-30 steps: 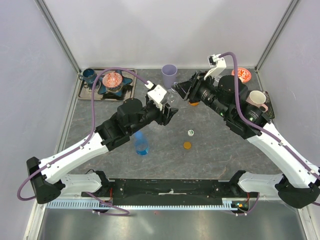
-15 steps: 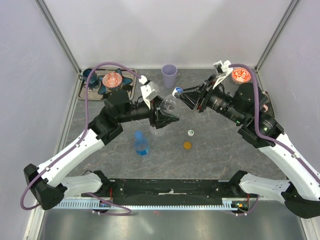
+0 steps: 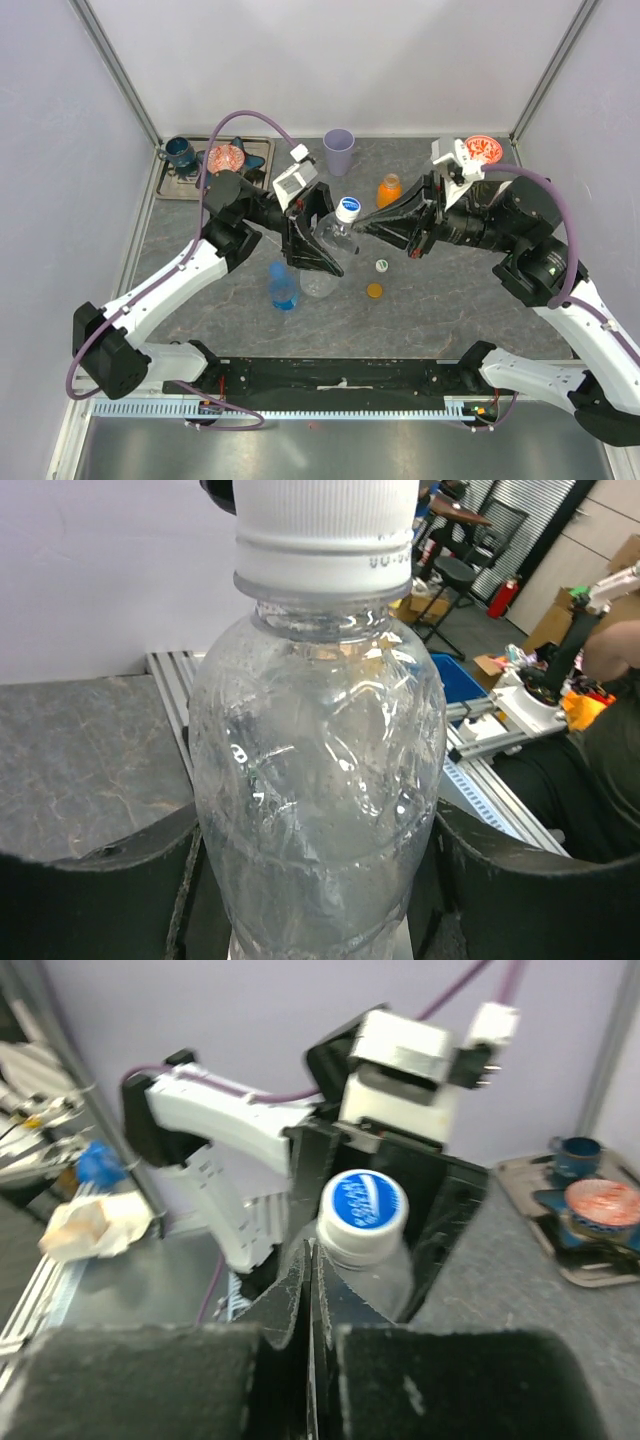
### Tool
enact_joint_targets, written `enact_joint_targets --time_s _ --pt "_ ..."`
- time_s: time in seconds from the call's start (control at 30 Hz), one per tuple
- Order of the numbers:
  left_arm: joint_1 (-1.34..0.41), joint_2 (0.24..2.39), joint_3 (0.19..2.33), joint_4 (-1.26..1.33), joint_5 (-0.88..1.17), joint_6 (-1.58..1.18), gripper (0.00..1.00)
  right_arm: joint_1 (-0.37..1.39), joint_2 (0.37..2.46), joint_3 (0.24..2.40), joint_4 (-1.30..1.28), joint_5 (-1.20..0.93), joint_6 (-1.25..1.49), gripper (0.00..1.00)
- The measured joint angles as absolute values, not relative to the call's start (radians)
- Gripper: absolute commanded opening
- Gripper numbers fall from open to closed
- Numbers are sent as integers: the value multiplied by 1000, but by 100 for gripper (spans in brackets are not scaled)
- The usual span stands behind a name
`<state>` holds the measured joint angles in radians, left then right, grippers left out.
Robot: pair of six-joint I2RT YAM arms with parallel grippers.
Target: Unscrew the bottle caps
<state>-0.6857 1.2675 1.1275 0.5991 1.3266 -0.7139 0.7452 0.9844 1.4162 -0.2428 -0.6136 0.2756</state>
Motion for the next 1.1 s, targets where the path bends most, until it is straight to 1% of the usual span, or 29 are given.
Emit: enact_joint_targets --time_s 0.13,0.2,0.23,0.27,0.3,0.33,0.37,0.4,0.43,0.53,0.63,0.73,0.93,1.07,1.1 --pt "-692 1299 1127 683 1365 -802 44 759 998 1416 -244 -701 269 0" --pt "-691 1307 1127 675 1376 -810 43 760 1009 1415 -247 -710 265 0" --pt "-690 1308 1128 661 1379 -809 43 760 1010 1415 -256 -709 260 10" --pt "-689 1308 1131 628 1381 -796 43 760 1008 1418 -273 -698 255 28" --pt "-689 1308 1137 581 1383 -774 43 760 1008 1427 -295 -682 248 52" --pt "-689 1308 1144 540 1382 -751 43 760 1008 1438 -318 -668 244 65" --pt "-688 1308 1158 468 1366 -704 43 760 1007 1457 -345 -654 238 74" --pt "-684 1308 1170 412 1349 -666 43 764 1005 1477 -371 -640 232 93" --pt "-679 1308 1188 332 1323 -612 43 766 1000 1497 -393 -621 222 98" --pt "-677 1303 1242 138 1245 -470 43 763 981 1561 -444 -550 206 98" --pt "-683 1292 1277 1 1152 -356 43 763 966 1608 -473 -461 207 98" --pt "-707 1286 1308 -120 1013 -247 45 763 950 1618 -492 -353 225 98" --pt "-878 1286 1337 -306 593 -31 45 763 974 1568 -499 -100 341 98" --pt "-961 1285 1337 -357 320 41 44 759 1012 1526 -502 38 427 93" --pt "-968 1285 1336 -358 273 48 43 756 1021 1517 -503 69 448 90"
